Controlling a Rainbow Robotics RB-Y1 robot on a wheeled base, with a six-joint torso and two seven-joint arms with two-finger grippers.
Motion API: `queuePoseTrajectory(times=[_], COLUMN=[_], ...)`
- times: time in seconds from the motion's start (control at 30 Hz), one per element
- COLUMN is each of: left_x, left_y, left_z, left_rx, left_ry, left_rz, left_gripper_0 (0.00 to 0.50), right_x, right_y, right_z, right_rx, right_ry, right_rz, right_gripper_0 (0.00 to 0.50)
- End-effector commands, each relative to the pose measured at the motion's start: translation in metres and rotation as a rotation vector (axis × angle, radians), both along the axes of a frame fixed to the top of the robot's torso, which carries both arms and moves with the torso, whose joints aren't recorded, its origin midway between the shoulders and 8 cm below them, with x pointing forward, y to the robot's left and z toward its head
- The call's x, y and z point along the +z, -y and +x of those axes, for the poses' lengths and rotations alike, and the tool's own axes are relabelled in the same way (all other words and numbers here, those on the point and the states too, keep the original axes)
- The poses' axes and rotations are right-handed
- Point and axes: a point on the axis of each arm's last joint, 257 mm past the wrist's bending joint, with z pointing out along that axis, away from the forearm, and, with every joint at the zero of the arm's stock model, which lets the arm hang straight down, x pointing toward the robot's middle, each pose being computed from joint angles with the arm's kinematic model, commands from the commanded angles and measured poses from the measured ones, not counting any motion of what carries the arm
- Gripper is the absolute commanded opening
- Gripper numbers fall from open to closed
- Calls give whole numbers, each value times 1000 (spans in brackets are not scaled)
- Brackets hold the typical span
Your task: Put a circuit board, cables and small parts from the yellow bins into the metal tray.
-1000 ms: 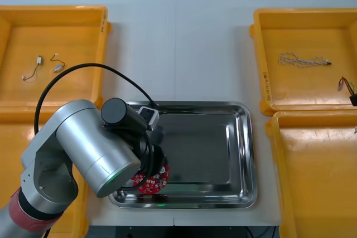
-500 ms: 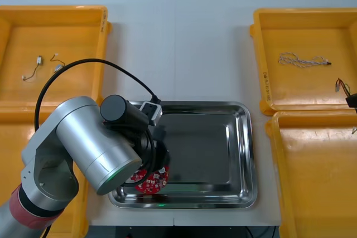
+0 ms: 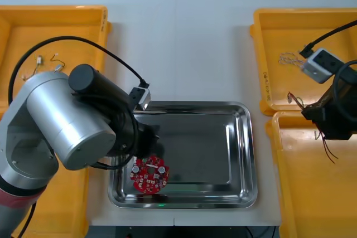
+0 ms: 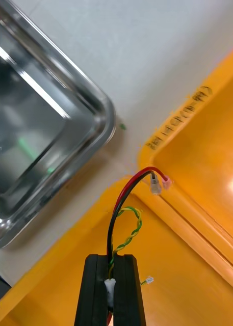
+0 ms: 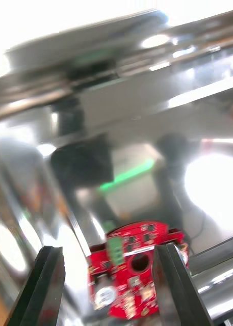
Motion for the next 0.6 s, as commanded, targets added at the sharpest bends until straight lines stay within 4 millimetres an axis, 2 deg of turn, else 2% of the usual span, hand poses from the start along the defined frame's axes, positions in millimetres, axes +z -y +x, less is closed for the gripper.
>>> queuePoseTrajectory(times=[0.03,0.4,0.6], left_x=[43,79,94], left_y=[-24,-70,-93], left_z=[19,39,48], left_rx=[65,123,153], left_ry=[68,113,144], left_rz=[-20,-10,16], left_gripper_0=[500,500,500], right_x=[-2,-11,-24], right_y=[-36,-127,-157], right_z=[-14,-36,-46], right_rx=[133,343,410], right_ry=[6,8,6], right_rz=[-24,15,-15], right_gripper_0=[0,0,0])
